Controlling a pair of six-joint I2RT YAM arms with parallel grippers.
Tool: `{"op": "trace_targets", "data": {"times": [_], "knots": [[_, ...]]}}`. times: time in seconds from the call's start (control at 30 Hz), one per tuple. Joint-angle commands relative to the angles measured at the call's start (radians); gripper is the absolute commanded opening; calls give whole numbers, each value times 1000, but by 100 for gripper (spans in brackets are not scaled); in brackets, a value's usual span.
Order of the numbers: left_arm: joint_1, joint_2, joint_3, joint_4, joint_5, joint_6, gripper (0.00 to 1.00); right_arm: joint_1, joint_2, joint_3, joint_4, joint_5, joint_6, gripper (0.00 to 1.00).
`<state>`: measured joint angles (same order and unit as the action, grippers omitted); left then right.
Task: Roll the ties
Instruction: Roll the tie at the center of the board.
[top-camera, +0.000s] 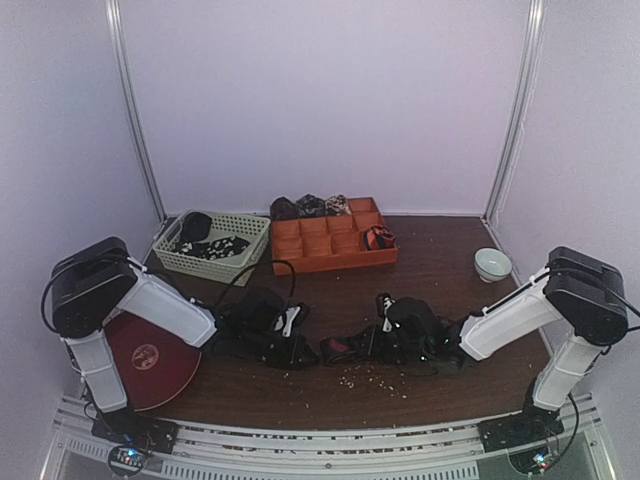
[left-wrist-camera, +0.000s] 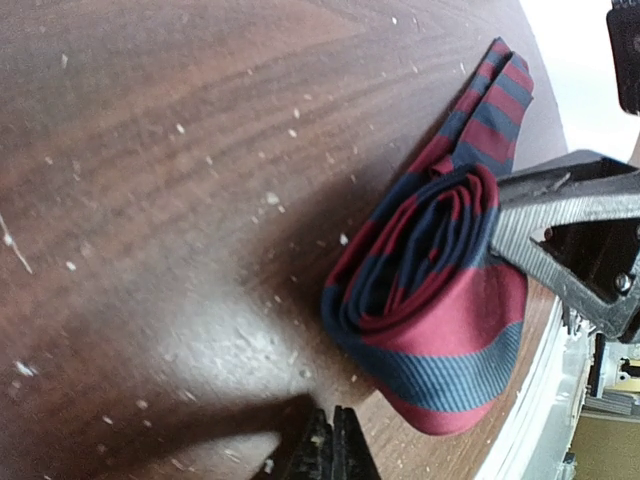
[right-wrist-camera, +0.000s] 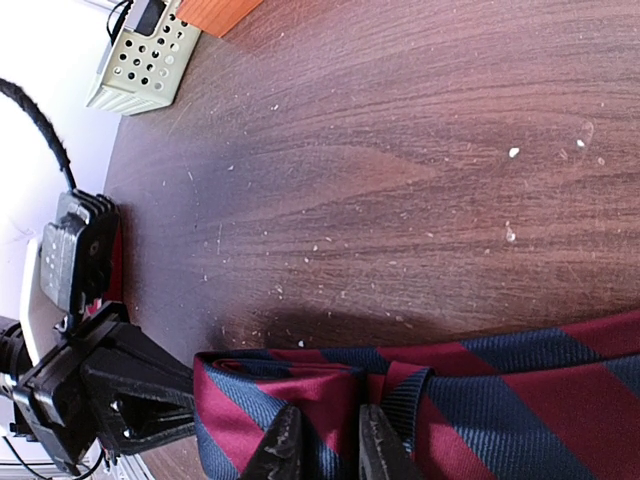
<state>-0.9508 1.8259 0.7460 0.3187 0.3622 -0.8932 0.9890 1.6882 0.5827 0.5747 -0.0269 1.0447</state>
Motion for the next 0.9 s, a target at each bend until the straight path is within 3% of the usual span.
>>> {"op": "trace_targets", "data": {"times": [0.0,0.6,0.87], "knots": [[-20,1,-2,19,-14,-17,1,4,-13,-15,-32,22,-12,21],[-20,49,126,129,92,39,0,2,-72,-19,-126,99,-75,23],[-20,54,83,94,46,31,0,0,-48,-59,25,11,6,23]]}}
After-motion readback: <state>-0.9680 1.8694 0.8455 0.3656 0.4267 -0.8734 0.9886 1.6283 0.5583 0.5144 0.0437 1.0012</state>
